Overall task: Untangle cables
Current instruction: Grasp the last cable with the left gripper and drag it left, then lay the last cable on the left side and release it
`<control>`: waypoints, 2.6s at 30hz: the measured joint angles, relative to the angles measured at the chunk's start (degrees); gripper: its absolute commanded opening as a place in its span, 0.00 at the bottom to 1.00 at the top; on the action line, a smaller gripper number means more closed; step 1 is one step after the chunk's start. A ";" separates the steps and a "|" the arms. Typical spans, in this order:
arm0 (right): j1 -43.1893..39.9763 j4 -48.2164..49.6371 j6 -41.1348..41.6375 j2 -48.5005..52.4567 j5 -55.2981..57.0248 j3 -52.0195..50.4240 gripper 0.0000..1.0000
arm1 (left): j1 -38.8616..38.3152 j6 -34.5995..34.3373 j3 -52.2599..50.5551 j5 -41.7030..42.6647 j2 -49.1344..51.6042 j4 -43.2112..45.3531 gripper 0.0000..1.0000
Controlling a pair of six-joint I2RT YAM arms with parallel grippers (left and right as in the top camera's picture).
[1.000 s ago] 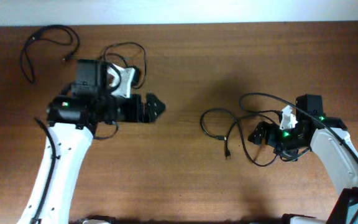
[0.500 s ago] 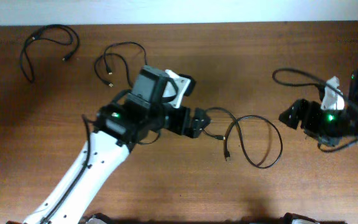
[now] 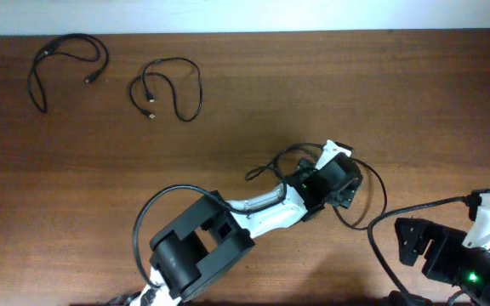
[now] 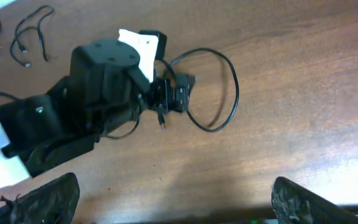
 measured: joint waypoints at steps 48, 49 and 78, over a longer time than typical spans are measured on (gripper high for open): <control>0.00 5.25 3.26 0.07 0.02 0.26 0.98 | 72.70 7.04 1.03 -26.80 -26.27 -25.75 0.00; 0.00 5.49 3.28 0.07 0.02 0.26 0.98 | 72.70 6.32 1.03 -26.95 -26.32 -25.83 0.00; 0.00 9.77 3.45 0.11 0.04 0.28 0.98 | 57.77 26.16 -29.66 29.53 -98.53 -41.09 0.99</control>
